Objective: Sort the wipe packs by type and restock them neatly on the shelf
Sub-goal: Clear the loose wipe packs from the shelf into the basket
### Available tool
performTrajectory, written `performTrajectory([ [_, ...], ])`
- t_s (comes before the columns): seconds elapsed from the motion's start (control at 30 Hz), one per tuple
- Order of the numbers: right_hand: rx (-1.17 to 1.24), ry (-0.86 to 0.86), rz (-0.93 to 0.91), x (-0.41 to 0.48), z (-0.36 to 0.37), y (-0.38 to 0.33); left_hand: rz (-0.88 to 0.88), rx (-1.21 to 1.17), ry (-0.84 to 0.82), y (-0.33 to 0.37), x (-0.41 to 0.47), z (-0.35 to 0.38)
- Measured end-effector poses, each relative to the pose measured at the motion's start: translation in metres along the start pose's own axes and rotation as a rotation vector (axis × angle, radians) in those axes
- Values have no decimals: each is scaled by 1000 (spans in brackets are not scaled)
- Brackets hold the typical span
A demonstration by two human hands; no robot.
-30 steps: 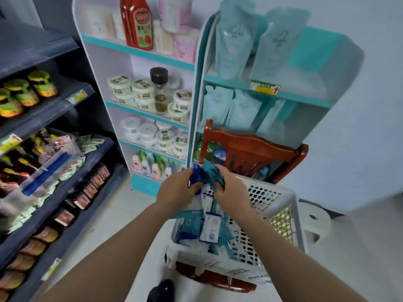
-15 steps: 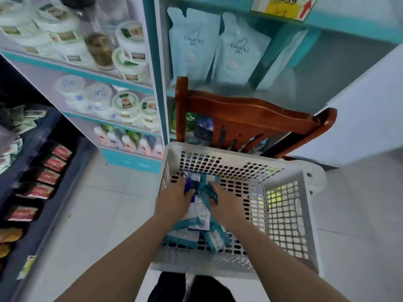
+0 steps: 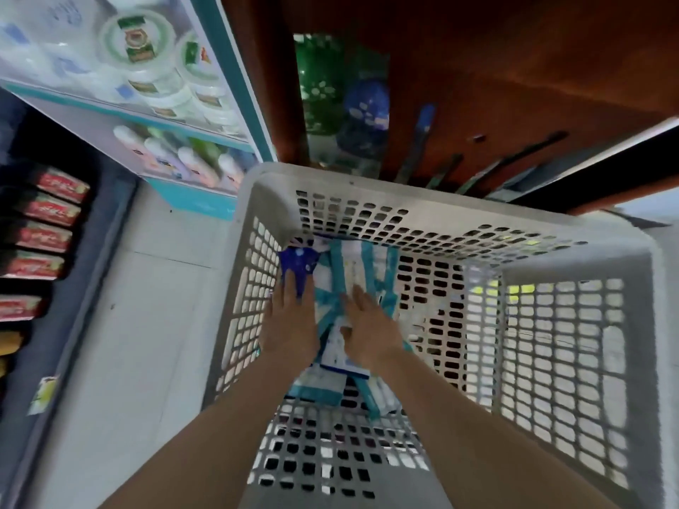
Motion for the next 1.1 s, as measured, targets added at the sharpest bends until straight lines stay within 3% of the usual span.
performTrajectory([
  [0.17,0,47,-10,6,12,6,32,155,-74,-2,1,26],
  [0.47,14,17,-55,-19,-11,2,7,140,-88,7,-13,2],
  [0.83,-243,221,-187,-106,-120,-43,29,192,163,43,-101,-111],
  [1.1,-365,350,-379,-174,-183,-110,-225,98,318,-5,-186,-205],
])
Point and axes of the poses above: each hand's wrist, its own x-axis towards the middle knuckle, its own z-axis out of the palm, y = z × x, the point moved 10 cm from there along x, towards the middle knuckle, and after that the axes turned 5 degrees about -x, right-handed, at the moved point
